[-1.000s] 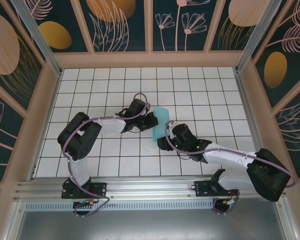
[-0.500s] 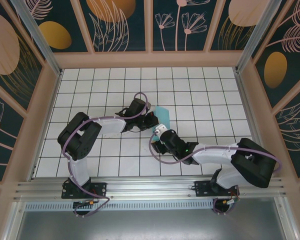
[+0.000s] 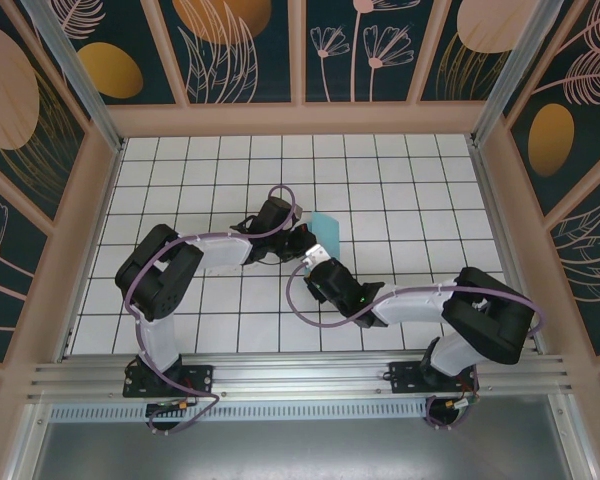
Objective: Fold a paper plane with a square sheet of paper (pick it up from the middle)
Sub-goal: Fold the triangle a second time at the center of the table.
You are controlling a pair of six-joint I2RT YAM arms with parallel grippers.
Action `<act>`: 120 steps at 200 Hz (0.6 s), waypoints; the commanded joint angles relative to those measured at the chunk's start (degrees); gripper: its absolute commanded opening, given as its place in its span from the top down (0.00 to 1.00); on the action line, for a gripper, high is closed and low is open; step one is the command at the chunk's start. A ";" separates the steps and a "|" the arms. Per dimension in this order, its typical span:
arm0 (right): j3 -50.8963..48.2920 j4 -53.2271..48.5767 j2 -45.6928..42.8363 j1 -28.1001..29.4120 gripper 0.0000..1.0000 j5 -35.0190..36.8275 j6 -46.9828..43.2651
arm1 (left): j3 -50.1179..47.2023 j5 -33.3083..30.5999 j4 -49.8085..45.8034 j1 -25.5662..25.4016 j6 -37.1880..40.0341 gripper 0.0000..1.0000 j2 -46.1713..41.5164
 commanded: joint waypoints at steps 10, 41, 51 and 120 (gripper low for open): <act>1.88 0.50 -0.20 0.58 0.64 1.37 0.35 | 1.35 0.58 -0.99 0.29 0.38 0.92 0.25; 2.02 -0.41 -0.62 0.58 0.76 1.21 1.24 | 1.42 0.49 -1.12 0.22 0.38 0.92 0.27; 2.11 -0.50 -0.77 0.58 0.79 1.38 1.68 | 1.42 0.45 -1.09 0.28 0.24 0.91 0.19; 4.56 -5.69 -1.63 0.00 1.00 -1.75 7.64 | 1.12 -11.61 -9.24 0.38 1.55 0.63 -5.81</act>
